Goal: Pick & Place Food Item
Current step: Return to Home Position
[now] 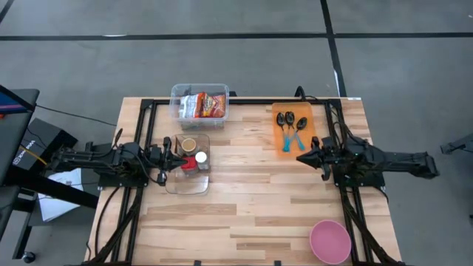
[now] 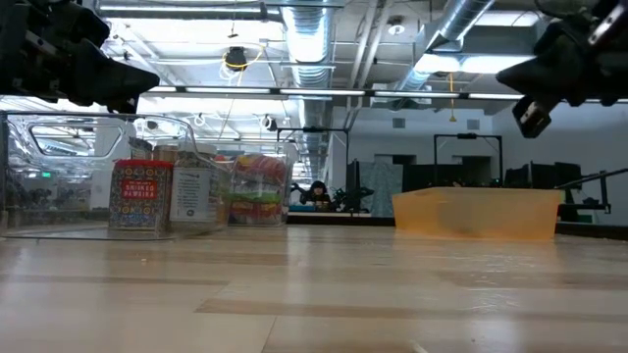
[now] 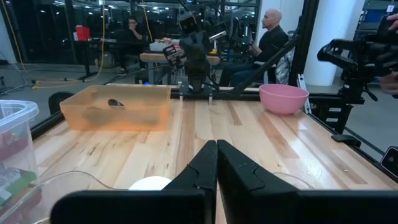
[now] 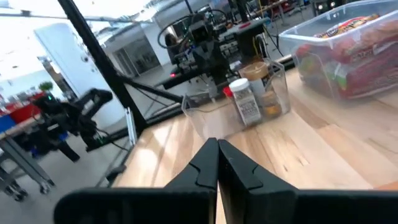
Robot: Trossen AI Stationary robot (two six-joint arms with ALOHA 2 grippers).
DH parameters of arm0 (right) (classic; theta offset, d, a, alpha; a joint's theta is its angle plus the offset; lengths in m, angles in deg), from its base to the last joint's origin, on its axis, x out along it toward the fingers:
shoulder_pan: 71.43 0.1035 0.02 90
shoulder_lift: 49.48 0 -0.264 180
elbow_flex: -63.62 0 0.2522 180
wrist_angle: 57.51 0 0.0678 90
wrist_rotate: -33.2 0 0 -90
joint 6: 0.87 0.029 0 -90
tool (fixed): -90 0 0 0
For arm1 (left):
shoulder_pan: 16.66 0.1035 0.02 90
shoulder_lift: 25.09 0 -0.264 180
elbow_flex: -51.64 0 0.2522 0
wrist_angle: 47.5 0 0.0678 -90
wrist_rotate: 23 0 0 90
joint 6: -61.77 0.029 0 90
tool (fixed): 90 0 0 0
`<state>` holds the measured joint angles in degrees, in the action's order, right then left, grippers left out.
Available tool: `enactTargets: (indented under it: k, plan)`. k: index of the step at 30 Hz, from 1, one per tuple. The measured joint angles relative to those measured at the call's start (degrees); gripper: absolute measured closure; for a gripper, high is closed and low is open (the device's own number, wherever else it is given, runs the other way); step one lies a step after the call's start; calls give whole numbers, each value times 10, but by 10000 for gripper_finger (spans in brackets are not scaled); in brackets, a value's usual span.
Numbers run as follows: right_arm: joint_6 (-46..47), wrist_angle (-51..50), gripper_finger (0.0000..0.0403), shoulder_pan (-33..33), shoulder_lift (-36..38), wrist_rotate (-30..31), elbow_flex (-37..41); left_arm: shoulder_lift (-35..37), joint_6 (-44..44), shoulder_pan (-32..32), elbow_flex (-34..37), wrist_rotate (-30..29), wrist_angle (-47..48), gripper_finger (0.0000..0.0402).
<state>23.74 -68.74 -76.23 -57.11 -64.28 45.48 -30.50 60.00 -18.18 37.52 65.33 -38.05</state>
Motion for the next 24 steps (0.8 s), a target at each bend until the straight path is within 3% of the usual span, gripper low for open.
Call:
enactTargets:
  k: [4, 12, 18, 24]
  plan:
    - [-25, -81, 403, -2, 74, 3, 0, 0, 0, 0, 0, 0, 0, 399]
    - [-52, -129, 403, -1, 74, 23, 1, -5, 0, 0, 0, 0, -1, 399]
    - [-56, -132, 403, -2, 74, 89, 1, -11, 0, 0, 0, 0, 1, 399]
    - [-48, -133, 403, -2, 73, 90, 1, -15, 0, 0, 0, 0, 0, 399]
